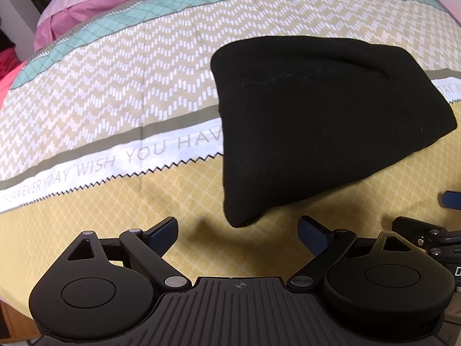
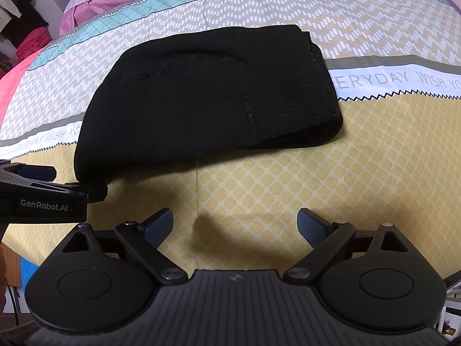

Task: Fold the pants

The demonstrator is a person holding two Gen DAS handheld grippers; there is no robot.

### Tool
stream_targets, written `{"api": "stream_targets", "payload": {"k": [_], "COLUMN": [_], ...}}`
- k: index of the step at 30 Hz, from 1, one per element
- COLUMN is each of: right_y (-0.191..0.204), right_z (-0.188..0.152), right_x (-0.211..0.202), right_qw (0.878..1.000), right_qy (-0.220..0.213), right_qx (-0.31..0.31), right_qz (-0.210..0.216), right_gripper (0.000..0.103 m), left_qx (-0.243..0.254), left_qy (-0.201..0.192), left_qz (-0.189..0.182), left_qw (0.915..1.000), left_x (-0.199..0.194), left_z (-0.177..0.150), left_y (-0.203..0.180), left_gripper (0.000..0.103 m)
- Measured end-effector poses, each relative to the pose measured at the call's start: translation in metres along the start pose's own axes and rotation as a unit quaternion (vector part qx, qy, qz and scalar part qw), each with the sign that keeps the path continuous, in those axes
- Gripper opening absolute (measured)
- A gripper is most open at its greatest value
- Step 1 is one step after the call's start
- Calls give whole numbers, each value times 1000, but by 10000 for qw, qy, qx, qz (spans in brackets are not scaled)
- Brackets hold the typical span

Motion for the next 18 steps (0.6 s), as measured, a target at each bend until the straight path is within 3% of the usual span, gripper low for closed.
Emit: {"api": "stream_targets", "payload": {"k": [4, 18], "right_y": [2, 6], "right_z": [1, 6], "right_x": [1, 5], "right_qw": [10000, 9999], "right_qy": [15, 69], "right_qx": [-13, -91], "right_qz": [8, 47], "right_gripper": [94, 95], "left_qx": [2, -83], "left_qy": [-30, -72], "left_qz": [-169, -178], "left_qw": [9999, 9998], "left_x": [-1, -2], "left_z": [1, 5], "left_y": [0, 5], "left_gripper": [103, 103]}}
Point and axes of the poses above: each gripper's, at about its wrist camera, not at the fingertips, and x roughly the way its jaws point, y to its left, z to its top, the point moved 5 cm from there along x, roughly the way its jaws point, and after that the axes turned 5 degrees about -y, right-handed, at the moved point
